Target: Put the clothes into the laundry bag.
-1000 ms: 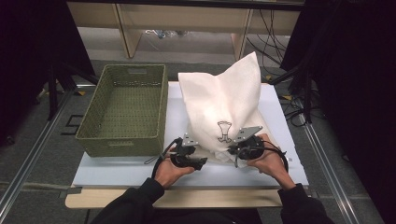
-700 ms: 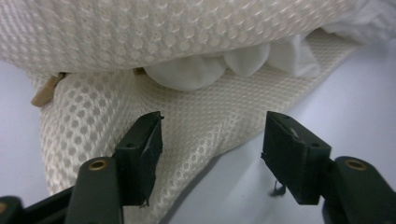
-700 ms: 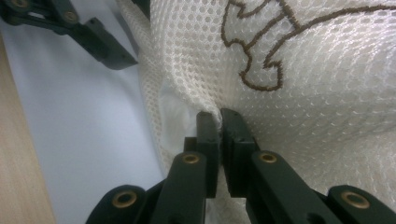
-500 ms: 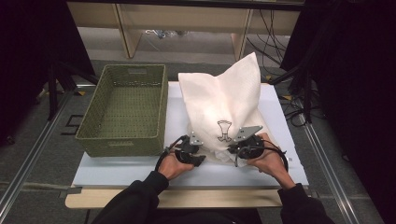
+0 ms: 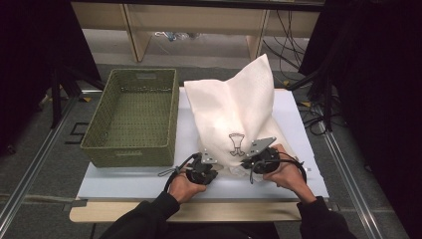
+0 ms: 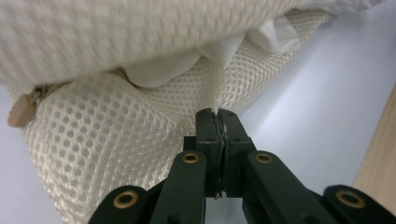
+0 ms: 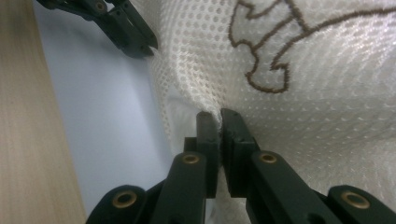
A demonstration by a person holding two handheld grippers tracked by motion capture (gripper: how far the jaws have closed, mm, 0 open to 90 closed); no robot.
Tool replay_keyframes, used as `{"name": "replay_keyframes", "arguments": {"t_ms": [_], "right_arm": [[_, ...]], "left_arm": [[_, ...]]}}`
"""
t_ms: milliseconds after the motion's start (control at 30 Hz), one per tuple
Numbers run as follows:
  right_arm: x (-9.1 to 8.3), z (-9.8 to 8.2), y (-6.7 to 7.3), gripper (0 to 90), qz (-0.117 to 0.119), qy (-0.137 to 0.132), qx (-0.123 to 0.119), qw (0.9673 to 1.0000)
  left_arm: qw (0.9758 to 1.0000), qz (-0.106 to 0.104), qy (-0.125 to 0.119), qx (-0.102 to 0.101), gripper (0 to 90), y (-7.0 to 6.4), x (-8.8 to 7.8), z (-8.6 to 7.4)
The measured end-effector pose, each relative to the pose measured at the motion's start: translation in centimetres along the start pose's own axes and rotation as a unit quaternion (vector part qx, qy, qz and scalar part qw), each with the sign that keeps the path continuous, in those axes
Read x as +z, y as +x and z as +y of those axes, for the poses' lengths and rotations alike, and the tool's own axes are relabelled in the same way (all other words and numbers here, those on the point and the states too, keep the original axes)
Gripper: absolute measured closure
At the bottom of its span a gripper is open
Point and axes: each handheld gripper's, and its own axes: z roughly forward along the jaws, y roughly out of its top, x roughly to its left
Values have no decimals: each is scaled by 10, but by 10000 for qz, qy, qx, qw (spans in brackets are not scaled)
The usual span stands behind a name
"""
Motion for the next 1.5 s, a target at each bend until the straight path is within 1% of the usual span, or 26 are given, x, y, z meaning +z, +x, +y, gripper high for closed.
{"name": "replay_keyframes", "arguments": {"t_ms": [67, 100, 167, 267, 333, 433, 467, 600, 667, 733, 800, 867, 900, 933, 967, 1000, 1067, 1133, 1200, 1267, 1333, 1367, 1400, 1433, 1467, 1500], "right_arm": [[3, 0, -1, 875, -59, 5, 78, 10000], [5, 0, -1, 876, -109, 14, 101, 9999], [13, 1, -5, 877, -363, 67, 54, 9993], [25, 5, -12, 880, -567, 130, 85, 9983], [29, 9, -20, 881, -685, 209, 8, 9974], [32, 10, -26, 881, -750, 211, 107, 9969], [33, 11, -29, 881, -785, 207, 171, 9966], [37, 13, -49, 881, -957, 213, 225, 9949], [39, 13, -53, 881, -990, 206, 258, 9945], [43, 15, -63, 881, -1059, 189, 280, 9938], [43, 15, -65, 880, -1045, 199, 298, 9939], [43, 15, -67, 881, -1072, 185, 356, 9934], [43, 15, -66, 880, -998, 175, 387, 9941], [41, 14, -67, 880, -958, 157, 273, 9949], [37, 15, -64, 879, -929, 138, 382, 9948], [36, 14, -64, 879, -921, 64, 298, 9953], [29, 13, -62, 879, -832, 18, 397, 9957], [22, 11, -61, 879, -784, -41, 383, 9962], [15, 12, -57, 879, -771, -35, 296, 9966], [9, 12, -52, 879, -747, -60, 275, 9968], [2, 13, -50, 880, -799, -65, 158, 9967], [-2, 13, -49, 880, -738, -141, 77, 9971], [-5, 13, -48, 880, -753, -155, 40, 9970], [-8, 13, -45, 881, -683, -170, 116, 9975], [-12, 13, -44, 881, -695, -176, 21, 9974], [-16, 13, -43, 881, -688, -251, 38, 9973]], "left_arm": [[10000, -76, 20, 13, 877, 2, 0, 0], [9999, -84, 3, -78, 876, 2, 0, 0], [9997, -198, -18, -107, 875, 2, 1, -1], [9999, -142, -9, -74, 874, 3, 1, -1], [9999, -120, 22, 66, 874, 3, 0, 0], [9999, -102, 7, -8, 874, 2, 0, 0], [9999, -96, 18, 70, 873, 3, 0, 0], [9999, -104, 27, 60, 873, 3, 0, 0], [9999, -115, 20, -9, 873, 2, 0, 0], [9999, -112, 25, 37, 872, 3, 0, 0], [9999, -114, 18, 75, 872, 4, 0, 1], [9999, -132, 18, 7, 871, 4, 1, 0], [9999, -135, 26, 39, 870, 3, 0, 1], [9999, -118, 14, 16, 867, 2, 0, 1], [9999, -147, -2, 23, 862, 2, -1, 1], [9998, -156, 46, 99, 861, 3, -3, 1], [9998, -184, -4, 106, 860, 3, -3, 1], [9999, -130, -16, 67, 861, 1, -6, 1], [9997, -187, 44, 141, 860, 1, -9, 2], [9997, -220, -3, 86, 852, 0, -8, 1], [9998, -138, -97, 42, 819, -1, -9, 2], [9998, -196, -93, 49, 788, -1, -10, 4], [9996, -232, -171, -6, 762, -3, -11, 5], [9992, -274, -292, -54, 733, -4, -10, 6], [9987, -345, -363, -82, 695, -4, -10, 9], [9983, -358, -411, -205, 647, -5, -9, 11]]}}
